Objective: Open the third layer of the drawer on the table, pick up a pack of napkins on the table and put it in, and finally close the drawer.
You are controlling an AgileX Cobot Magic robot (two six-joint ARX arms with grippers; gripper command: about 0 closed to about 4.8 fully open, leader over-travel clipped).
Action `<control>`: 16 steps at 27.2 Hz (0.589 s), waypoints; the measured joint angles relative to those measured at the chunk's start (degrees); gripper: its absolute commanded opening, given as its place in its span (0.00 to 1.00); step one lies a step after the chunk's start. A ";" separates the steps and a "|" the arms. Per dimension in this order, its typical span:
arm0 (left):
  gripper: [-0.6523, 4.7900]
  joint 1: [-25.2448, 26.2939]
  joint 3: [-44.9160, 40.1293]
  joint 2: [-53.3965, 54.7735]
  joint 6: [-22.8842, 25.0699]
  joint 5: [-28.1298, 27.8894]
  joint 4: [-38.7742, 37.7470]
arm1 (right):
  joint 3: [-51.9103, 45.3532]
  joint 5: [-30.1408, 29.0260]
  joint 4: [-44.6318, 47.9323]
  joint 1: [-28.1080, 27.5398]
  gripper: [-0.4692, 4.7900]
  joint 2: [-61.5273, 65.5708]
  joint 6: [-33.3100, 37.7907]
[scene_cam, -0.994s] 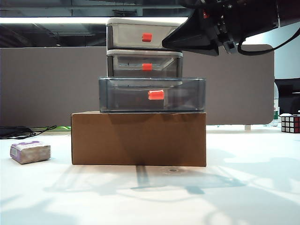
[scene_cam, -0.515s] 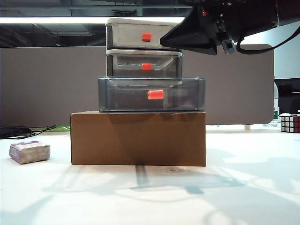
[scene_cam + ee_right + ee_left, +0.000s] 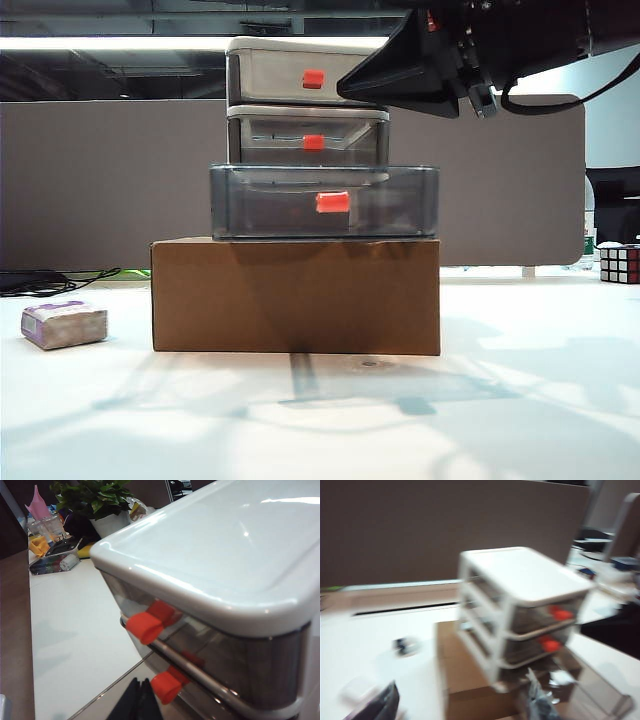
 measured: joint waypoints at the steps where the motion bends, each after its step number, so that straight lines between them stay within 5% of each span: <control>1: 0.71 1.44 0.00 3.08 1.79 2.71 2.45 | 0.00 -0.02 0.00 0.00 0.08 0.00 0.20; 4: 0.71 7.54 0.02 10.56 8.70 9.16 6.29 | 0.00 -0.26 -0.02 0.00 0.08 0.00 0.83; 8: 0.71 25.42 0.61 18.88 12.48 24.57 6.43 | 0.00 -1.46 -0.35 -0.02 0.08 -0.02 1.22; 15: 0.73 65.57 0.85 25.31 14.43 65.35 12.41 | -0.04 -2.38 -2.67 0.00 0.08 0.04 1.25; 16: 0.76 74.01 1.09 27.54 15.26 74.82 14.47 | -0.04 -2.36 -2.69 0.00 0.08 0.04 1.22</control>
